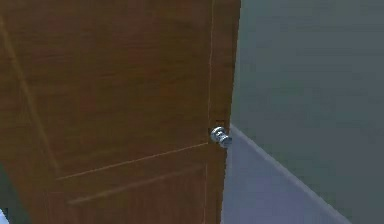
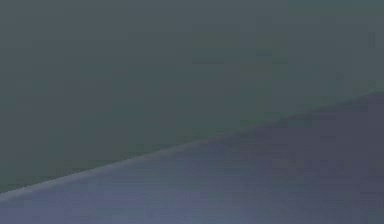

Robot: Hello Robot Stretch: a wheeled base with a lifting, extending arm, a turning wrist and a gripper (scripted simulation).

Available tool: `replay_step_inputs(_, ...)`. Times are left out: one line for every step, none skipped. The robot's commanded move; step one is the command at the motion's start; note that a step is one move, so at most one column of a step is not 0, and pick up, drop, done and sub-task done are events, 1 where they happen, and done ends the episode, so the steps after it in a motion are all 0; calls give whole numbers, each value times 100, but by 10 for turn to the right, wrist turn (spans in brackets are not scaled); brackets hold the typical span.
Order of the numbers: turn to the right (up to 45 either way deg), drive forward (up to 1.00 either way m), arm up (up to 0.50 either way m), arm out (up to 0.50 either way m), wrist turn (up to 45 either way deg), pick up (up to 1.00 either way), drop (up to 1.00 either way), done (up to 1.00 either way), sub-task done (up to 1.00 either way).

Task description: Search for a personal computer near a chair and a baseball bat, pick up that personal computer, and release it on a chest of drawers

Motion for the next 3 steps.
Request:
replay_step_inputs(0,10,0,0,0,0,0,0,0)
replay_step_inputs(-450,0,0,0,0,0,0,0,0)
replay_step_inputs(-330,0,0,0,0,0,0,0,0)
